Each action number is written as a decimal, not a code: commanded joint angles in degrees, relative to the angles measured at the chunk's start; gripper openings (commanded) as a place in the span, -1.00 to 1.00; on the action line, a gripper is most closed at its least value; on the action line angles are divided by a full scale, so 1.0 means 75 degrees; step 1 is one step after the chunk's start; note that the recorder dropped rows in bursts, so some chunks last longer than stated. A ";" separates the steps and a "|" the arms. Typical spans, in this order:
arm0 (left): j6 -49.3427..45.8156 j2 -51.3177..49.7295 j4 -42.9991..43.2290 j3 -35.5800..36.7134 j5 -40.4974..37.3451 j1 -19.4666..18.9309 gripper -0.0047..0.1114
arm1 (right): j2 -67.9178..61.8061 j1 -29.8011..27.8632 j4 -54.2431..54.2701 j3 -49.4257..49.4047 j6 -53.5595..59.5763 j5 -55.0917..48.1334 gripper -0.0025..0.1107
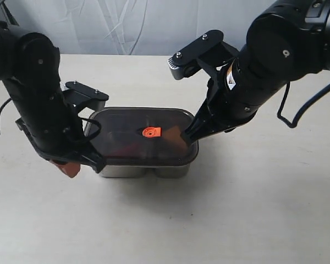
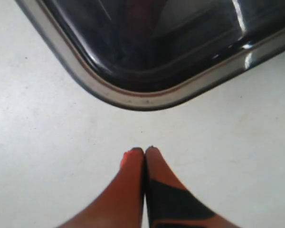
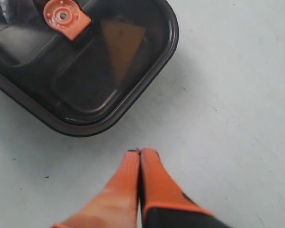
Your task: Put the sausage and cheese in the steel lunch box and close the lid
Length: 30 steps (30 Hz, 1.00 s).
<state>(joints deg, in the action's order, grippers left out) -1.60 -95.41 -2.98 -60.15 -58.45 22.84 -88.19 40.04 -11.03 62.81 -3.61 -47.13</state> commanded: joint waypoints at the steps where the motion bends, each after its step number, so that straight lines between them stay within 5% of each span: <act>1: 0.0214 0.0714 0.0244 -0.0044 0.0497 0.0013 -0.92 | 0.0023 0.0000 0.0070 0.0055 0.0011 0.0116 -0.97; 12: 0.0814 0.0804 0.1193 -0.0465 0.1141 0.0002 -0.92 | -0.0307 0.0000 0.0565 0.0055 0.0162 0.0220 -0.97; 30: 0.0996 -0.0236 0.1477 -0.0465 -0.0007 0.0002 -0.92 | -0.0358 0.0000 0.1552 0.0055 0.1110 0.0172 -0.97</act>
<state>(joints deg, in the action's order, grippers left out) 5.50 -96.12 8.76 -63.32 -58.22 22.84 -90.89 40.14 0.55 62.81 4.29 -45.92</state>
